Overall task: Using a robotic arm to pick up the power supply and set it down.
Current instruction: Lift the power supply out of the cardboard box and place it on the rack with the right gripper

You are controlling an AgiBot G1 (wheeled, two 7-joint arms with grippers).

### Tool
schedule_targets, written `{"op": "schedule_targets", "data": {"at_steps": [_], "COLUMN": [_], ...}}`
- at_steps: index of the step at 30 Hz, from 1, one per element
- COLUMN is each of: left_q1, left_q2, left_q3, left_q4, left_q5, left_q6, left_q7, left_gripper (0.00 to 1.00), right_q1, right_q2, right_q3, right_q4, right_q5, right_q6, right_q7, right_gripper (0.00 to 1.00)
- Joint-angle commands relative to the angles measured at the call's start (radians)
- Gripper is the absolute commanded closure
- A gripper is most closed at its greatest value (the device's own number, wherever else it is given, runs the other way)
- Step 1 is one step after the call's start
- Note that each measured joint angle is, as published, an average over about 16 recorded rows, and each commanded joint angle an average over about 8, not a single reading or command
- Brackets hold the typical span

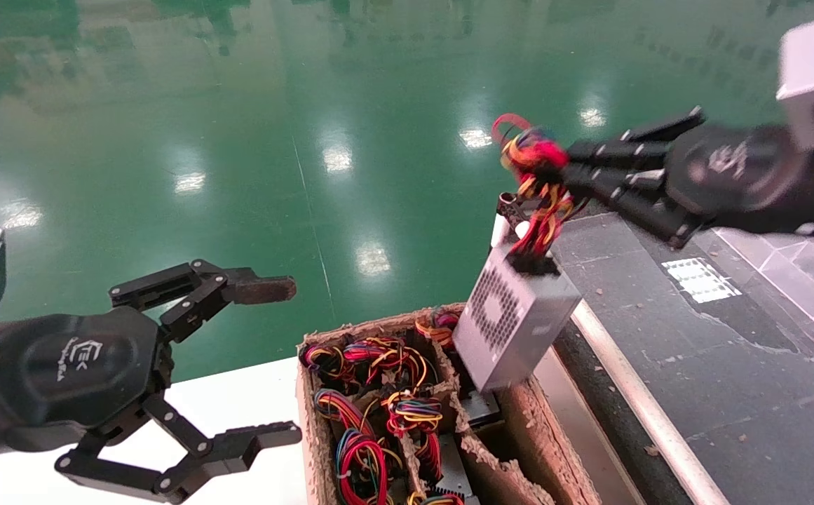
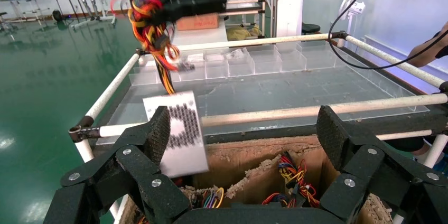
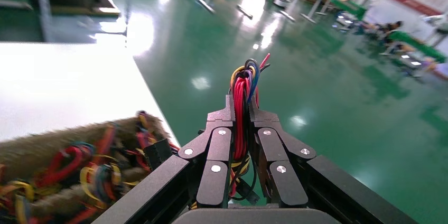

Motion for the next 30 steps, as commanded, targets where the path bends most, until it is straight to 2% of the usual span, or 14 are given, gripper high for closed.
{"op": "schedule_targets", "data": {"at_steps": [1, 15, 24, 27, 30], "left_q1": [0.0, 0.0, 0.0, 0.0, 0.0], "left_q2": [0.0, 0.0, 0.0, 0.0, 0.0], "left_q3": [0.0, 0.0, 0.0, 0.0, 0.0], "left_q4": [0.0, 0.0, 0.0, 0.0, 0.0], "left_q5": [0.0, 0.0, 0.0, 0.0, 0.0], "left_q6": [0.0, 0.0, 0.0, 0.0, 0.0], "left_q7": [0.0, 0.0, 0.0, 0.0, 0.0], "left_gripper": [0.0, 0.0, 0.0, 0.0, 0.0], "right_q1": [0.026, 0.183, 0.213, 0.21, 0.206], "right_q2": [0.013, 0.064, 0.06, 0.044, 0.018], "right_q3": [0.0, -0.028, -0.055, -0.06, -0.063], "right_q4": [0.004, -0.213, -0.375, -0.418, -0.456], "right_q5": [-0.01, -0.127, -0.183, -0.191, -0.198], "right_q6": [0.007, 0.018, 0.032, 0.057, 0.116], "right_q7": [-0.004, -0.104, -0.158, -0.171, -0.183], "right_gripper": [1.0, 1.0, 1.0, 1.0, 1.0]}}
